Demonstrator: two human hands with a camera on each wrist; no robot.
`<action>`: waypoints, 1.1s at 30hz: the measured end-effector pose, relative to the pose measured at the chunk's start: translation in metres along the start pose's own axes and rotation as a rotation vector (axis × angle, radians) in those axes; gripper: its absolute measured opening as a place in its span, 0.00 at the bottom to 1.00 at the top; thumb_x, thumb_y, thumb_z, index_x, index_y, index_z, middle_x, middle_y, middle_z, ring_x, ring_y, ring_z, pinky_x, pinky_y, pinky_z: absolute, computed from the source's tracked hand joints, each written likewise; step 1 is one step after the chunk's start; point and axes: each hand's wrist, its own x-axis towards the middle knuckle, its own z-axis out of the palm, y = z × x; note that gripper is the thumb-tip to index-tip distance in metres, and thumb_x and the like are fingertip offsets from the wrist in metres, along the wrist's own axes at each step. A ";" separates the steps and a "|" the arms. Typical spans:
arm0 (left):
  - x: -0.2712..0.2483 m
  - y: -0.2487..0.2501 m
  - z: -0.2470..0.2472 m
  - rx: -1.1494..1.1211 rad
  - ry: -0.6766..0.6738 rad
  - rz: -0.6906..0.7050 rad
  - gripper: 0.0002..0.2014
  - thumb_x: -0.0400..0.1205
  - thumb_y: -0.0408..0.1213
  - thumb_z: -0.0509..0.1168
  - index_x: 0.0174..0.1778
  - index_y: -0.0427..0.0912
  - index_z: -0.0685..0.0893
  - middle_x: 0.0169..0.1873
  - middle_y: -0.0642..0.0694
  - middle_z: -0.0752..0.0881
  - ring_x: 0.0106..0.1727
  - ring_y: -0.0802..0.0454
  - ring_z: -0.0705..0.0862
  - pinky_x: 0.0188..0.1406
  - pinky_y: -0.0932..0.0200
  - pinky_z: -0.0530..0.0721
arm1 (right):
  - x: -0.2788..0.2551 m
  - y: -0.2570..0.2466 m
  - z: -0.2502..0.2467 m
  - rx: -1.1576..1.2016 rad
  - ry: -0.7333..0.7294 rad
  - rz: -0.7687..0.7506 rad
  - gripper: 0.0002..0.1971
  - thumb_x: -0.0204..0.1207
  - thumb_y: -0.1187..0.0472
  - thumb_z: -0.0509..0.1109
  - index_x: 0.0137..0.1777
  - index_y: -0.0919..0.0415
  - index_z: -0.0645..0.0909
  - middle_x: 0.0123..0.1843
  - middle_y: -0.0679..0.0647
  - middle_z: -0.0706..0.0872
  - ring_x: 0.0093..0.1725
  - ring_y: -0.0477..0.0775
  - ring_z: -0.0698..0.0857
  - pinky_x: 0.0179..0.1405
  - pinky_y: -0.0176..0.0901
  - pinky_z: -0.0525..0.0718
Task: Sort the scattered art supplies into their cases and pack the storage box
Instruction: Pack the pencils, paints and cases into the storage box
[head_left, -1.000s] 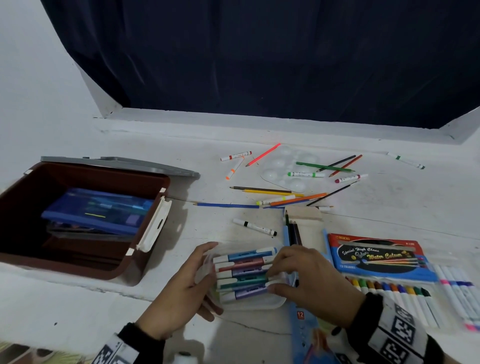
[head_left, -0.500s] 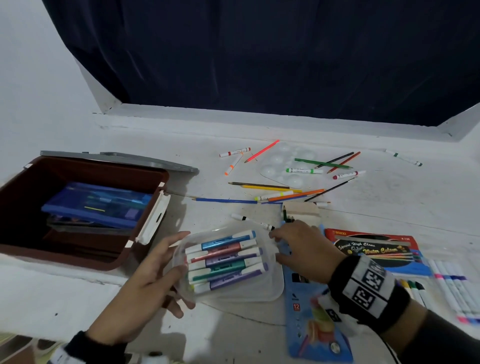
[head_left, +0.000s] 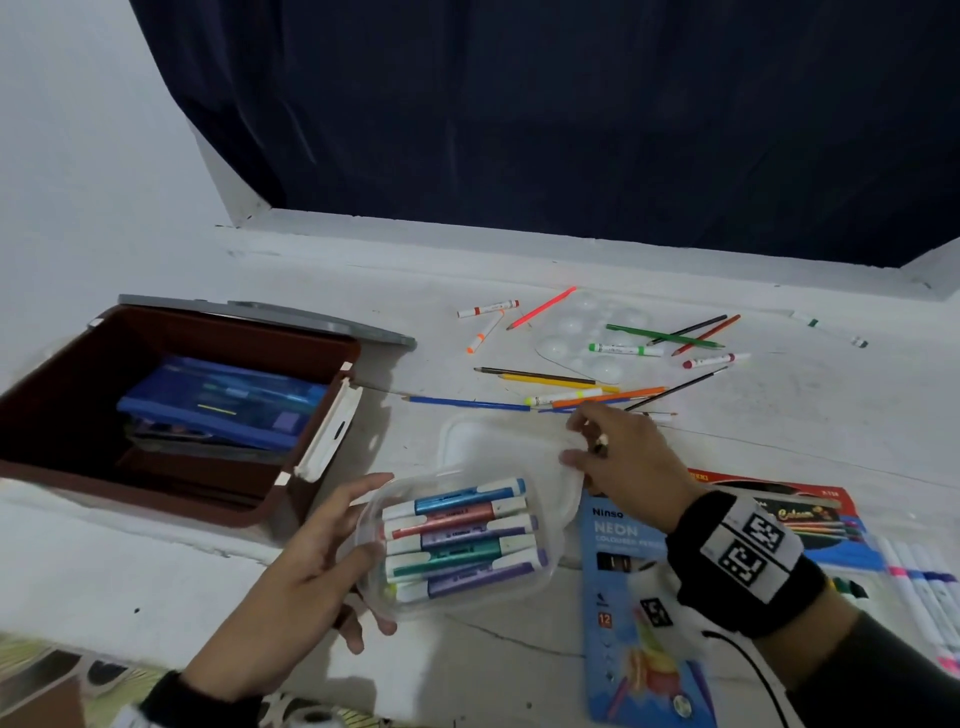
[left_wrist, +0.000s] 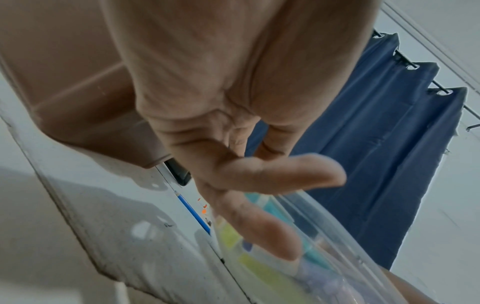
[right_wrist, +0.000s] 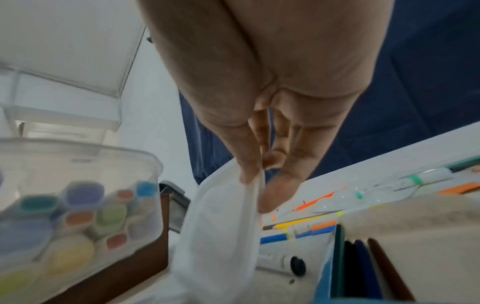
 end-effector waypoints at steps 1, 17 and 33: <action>0.002 0.000 0.001 0.002 -0.002 0.002 0.24 0.89 0.27 0.57 0.72 0.62 0.75 0.60 0.49 0.88 0.33 0.29 0.87 0.17 0.55 0.80 | -0.001 0.001 -0.004 0.053 0.092 0.001 0.08 0.77 0.62 0.75 0.48 0.56 0.78 0.42 0.53 0.83 0.36 0.57 0.87 0.37 0.57 0.90; 0.051 0.003 0.023 0.185 -0.026 -0.073 0.18 0.91 0.38 0.56 0.66 0.71 0.73 0.49 0.42 0.89 0.33 0.41 0.90 0.28 0.53 0.84 | -0.036 0.001 0.004 0.158 -0.046 0.082 0.08 0.81 0.66 0.71 0.54 0.53 0.83 0.48 0.52 0.82 0.34 0.52 0.86 0.27 0.32 0.83; 0.069 -0.003 0.008 0.425 0.024 0.020 0.19 0.86 0.33 0.64 0.68 0.60 0.74 0.49 0.41 0.84 0.44 0.45 0.86 0.42 0.53 0.87 | -0.006 -0.010 0.004 -0.239 -0.255 -0.058 0.33 0.67 0.46 0.82 0.72 0.51 0.77 0.60 0.47 0.78 0.54 0.43 0.75 0.47 0.26 0.73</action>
